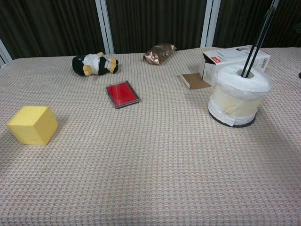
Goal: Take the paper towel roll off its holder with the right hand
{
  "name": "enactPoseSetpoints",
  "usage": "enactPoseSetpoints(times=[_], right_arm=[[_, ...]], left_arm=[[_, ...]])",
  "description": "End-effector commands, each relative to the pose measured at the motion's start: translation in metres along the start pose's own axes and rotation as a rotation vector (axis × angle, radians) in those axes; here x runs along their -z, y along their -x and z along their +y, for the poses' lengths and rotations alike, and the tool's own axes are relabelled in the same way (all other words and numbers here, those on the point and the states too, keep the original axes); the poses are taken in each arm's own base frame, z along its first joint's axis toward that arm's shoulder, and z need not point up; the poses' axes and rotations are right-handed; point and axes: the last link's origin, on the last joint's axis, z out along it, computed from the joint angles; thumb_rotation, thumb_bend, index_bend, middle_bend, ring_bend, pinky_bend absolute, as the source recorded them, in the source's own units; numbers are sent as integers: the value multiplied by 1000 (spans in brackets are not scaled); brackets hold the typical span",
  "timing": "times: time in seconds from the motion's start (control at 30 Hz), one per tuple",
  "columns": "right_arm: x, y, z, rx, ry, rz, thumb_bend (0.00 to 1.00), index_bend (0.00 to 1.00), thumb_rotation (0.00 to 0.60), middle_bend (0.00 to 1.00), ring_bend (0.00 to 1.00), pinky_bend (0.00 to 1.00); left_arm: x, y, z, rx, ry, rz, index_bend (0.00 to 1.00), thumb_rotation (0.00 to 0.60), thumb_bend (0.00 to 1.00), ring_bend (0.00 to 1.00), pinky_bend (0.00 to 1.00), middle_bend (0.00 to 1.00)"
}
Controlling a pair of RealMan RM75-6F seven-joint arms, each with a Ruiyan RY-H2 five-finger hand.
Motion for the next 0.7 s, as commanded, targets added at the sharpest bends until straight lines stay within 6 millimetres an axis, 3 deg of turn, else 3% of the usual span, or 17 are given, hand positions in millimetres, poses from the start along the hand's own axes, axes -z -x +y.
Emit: enactPoseSetpoints(times=[0.03,0.27,0.7], right_arm=[[-18,12,-9,0,0,-19,62,0,600,0,30,88],[-46,38,-20,-32,37,-119,59,0,600,0,15,76],[-76,80,-18,11,78,-157,60,0,600,0,7,70]], left_arm=[[1,0,0,-1,2,2,194,600,412,79,286,60],[1,0,0,-4,4,-2,194,600,411,84,286,61],[3,-3,-2,9,-2,8,195,600,412,89,287,60]])
